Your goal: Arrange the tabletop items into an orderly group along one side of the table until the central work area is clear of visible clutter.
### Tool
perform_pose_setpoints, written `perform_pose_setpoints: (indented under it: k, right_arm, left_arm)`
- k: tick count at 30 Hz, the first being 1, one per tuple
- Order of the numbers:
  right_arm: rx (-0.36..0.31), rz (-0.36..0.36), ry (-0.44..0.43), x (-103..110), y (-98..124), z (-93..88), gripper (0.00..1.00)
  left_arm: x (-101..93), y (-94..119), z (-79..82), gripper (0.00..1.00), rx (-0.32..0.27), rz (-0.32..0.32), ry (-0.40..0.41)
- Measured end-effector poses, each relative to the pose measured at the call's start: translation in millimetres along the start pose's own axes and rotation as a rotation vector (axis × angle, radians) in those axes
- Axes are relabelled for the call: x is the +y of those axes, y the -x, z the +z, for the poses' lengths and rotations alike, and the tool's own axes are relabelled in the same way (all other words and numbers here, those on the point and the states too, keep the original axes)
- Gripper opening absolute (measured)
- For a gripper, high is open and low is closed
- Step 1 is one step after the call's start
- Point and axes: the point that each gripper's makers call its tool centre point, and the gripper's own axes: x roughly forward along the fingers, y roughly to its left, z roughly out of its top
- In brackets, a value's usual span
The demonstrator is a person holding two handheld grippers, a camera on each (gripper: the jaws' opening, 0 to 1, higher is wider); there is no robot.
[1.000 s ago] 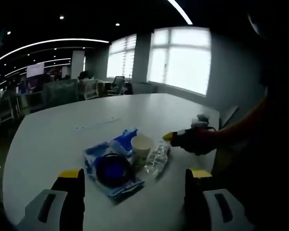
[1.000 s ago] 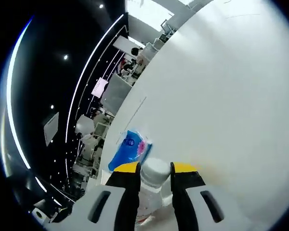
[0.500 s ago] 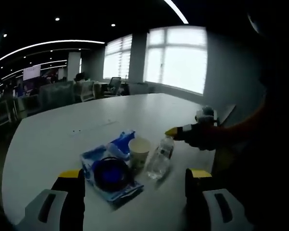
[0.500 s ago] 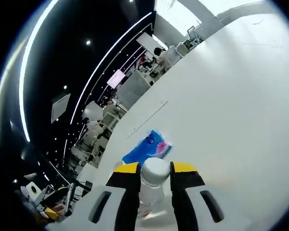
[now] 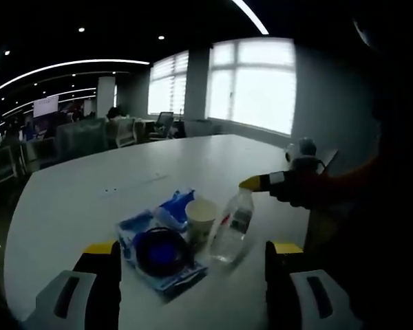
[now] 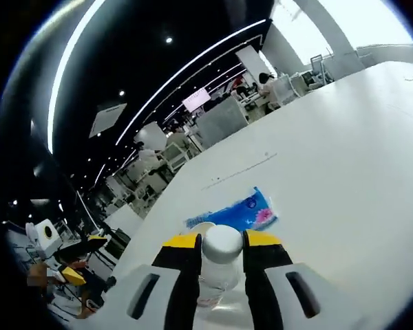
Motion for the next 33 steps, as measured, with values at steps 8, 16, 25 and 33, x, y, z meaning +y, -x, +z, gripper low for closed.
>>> perform_pose_setpoints:
  k: [8, 16, 25, 33]
  right_arm:
    - [0.029, 0.114, 0.216, 59.8, 6.3, -1.6, 0.16]
    - [0.069, 0.192, 0.347, 94.4, 7.1, -15.3, 0.17]
    - [0.105, 0.288, 0.58, 131.8, 12.7, -31.7, 0.17]
    - [0.149, 0.365, 0.705, 156.6, 14.8, -47.7, 0.17]
  left_arm:
    - [-8.7, -2.8, 0.3, 0.84, -0.01, -0.015, -0.001]
    - [-11.2, -4.1, 1.5, 0.84, -0.014, -0.025, -0.008]
    - [-11.8, 1.0, -3.1, 0.84, -0.017, -0.025, -0.001]
    - [-12.1, 0.9, -5.2, 0.84, -0.015, -0.026, 0.002]
